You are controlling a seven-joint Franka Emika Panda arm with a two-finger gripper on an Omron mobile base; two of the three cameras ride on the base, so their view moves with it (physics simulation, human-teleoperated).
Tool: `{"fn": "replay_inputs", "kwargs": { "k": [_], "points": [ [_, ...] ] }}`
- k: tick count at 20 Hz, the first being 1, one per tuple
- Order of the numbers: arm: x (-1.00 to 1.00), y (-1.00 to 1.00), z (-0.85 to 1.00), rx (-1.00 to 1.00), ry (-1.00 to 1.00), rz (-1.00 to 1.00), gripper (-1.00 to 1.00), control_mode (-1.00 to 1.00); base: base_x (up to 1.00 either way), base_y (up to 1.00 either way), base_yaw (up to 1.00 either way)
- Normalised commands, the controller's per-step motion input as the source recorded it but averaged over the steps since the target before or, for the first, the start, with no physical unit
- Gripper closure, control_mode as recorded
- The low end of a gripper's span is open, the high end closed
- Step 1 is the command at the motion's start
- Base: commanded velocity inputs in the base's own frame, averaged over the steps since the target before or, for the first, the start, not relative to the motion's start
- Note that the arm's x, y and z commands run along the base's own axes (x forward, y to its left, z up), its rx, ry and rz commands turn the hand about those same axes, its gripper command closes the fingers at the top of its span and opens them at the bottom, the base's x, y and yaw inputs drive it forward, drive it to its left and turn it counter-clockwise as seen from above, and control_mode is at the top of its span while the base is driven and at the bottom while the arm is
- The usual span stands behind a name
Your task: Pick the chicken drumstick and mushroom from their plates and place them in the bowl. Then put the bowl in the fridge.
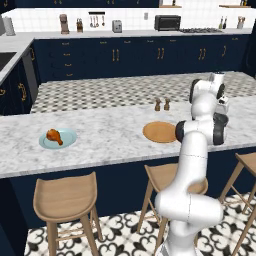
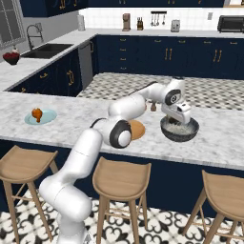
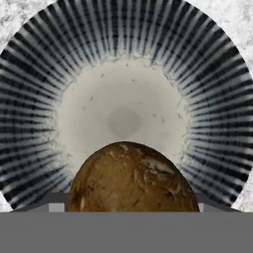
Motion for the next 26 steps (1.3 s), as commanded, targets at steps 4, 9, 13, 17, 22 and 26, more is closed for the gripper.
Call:
{"fn": "replay_inputs", "kwargs": {
  "k": [4,9,13,17,22,26],
  "points": [
    [-0.26,0.04,-0.04,0.00,0.00,0.00,-1.00,-1.00,0.00,0.00,0.00],
    [-0.11,0.04,-0.08,0.00,-0.08,0.00,-1.00,-1.00,0.00,0.00,0.00],
    [-0.93,0.88,0.00,-0.28,-0.42,0.04,-1.00,-1.00,0.00,0.00,0.00],
    [-1.00,1.00,0.00,-0.31,-0.44,0.02,-1.00,-1.00,0.00,0.00,0.00],
    [-1.00,1.00,0.00,-0.27,-0.36,0.04,-1.00,-1.00,0.00,0.00,0.00],
    [-1.00,1.00,0.02,-0.19,-0.20,0.09,-1.00,-1.00,0.00,0.00,0.00]
  ]
}}
